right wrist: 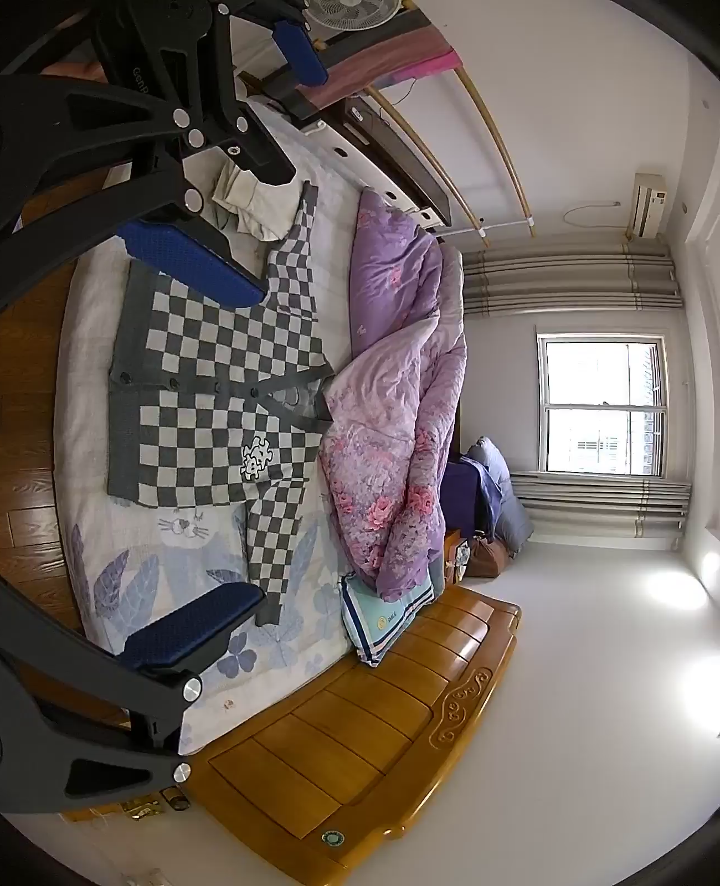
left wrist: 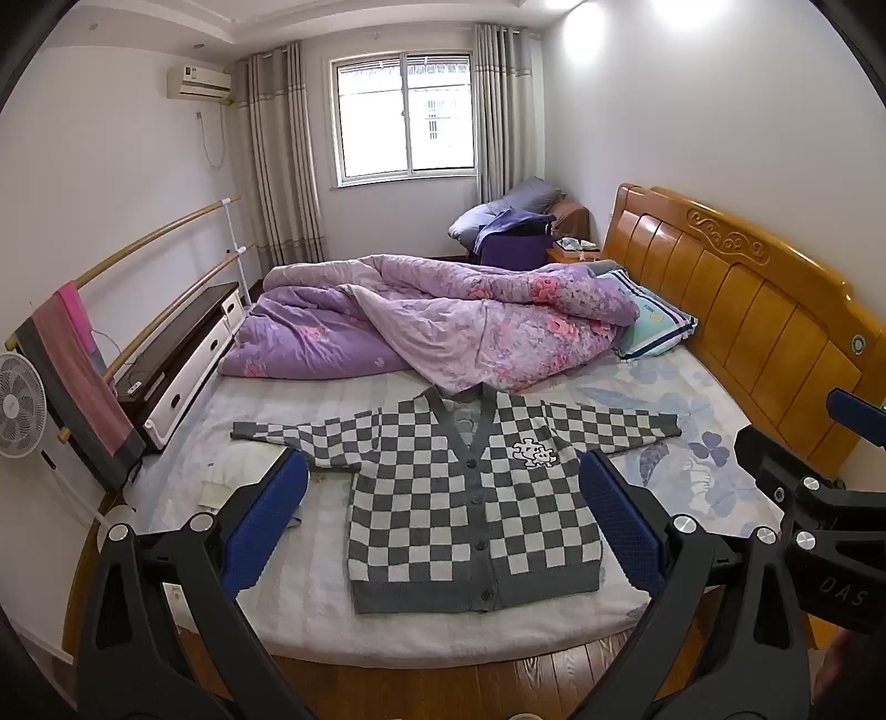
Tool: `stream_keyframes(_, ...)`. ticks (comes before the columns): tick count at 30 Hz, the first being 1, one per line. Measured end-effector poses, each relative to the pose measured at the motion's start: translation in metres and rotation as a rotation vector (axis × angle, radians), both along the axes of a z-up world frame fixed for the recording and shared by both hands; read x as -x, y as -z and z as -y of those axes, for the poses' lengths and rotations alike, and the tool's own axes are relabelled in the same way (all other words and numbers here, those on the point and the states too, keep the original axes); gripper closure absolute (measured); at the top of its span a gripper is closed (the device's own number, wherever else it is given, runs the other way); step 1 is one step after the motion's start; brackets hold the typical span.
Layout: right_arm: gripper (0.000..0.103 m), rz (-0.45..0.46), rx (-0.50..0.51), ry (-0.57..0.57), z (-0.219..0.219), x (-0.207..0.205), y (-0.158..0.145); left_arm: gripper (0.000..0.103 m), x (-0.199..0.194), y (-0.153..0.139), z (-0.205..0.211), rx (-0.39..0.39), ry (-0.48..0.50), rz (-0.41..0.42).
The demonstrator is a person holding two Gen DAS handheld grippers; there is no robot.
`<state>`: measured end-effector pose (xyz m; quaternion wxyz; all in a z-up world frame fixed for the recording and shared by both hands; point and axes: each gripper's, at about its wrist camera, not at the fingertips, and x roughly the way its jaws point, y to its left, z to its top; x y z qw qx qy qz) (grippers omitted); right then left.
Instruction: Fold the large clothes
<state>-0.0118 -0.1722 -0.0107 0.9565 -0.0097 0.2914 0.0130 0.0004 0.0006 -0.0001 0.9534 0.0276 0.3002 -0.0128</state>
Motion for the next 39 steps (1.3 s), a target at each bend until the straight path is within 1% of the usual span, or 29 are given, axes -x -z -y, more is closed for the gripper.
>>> stream_keyframes(3, 0.007, -0.002, -0.006, 0.001, 0.0001, -0.0003, 0.0003, 0.005, 0.0001, 0.0000, 0.0006, -0.010, 0.001, 0.001)
stream_keyframes(39, 0.007, -0.002, 0.003, 0.004, 0.0027, 0.0009, -0.0024, 0.005, 0.0022, -0.0002, -0.0039, -0.018, -0.001, 0.005)
